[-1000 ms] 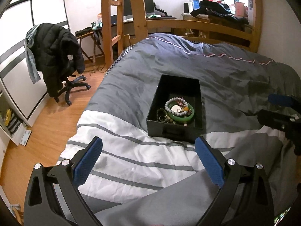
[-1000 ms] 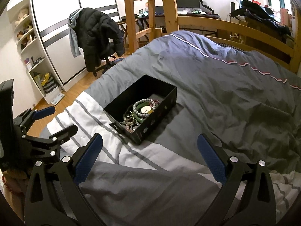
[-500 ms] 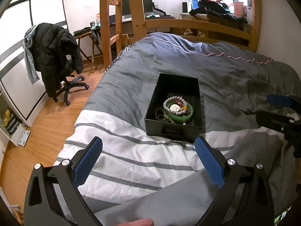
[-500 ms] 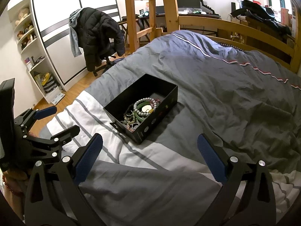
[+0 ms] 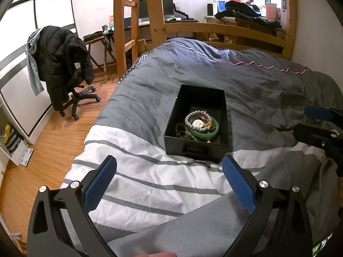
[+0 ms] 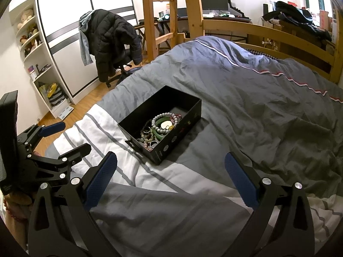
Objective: Organize jewelry
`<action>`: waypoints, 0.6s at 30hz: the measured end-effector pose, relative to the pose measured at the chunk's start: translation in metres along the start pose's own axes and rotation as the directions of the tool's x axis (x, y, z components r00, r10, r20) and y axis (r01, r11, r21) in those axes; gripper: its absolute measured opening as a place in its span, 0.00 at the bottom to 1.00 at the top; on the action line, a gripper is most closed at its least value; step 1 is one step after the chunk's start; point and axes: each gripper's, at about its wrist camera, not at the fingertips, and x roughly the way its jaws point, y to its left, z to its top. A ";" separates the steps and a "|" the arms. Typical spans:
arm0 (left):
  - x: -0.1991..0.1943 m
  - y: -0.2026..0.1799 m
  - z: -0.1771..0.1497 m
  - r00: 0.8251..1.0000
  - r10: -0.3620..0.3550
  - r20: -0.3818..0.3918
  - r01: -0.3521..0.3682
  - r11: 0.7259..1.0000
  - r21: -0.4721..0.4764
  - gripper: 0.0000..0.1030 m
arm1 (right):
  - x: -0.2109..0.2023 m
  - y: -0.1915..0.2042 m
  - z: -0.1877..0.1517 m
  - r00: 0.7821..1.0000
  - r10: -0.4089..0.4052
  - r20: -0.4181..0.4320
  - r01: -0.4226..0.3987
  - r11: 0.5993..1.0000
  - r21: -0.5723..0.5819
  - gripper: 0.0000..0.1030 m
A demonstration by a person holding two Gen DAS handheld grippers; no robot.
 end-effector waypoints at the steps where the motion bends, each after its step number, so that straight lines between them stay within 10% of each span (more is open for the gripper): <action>1: 0.000 0.000 0.000 1.000 0.000 -0.001 0.000 1.000 0.001 0.94 | 0.000 -0.001 0.000 1.000 0.000 0.000 0.000 1.000 -0.002 0.96; 18: -0.001 -0.002 0.000 1.000 -0.001 0.000 0.001 1.000 0.002 0.94 | -0.001 0.003 0.001 1.000 0.003 -0.009 -0.003 1.000 -0.013 0.96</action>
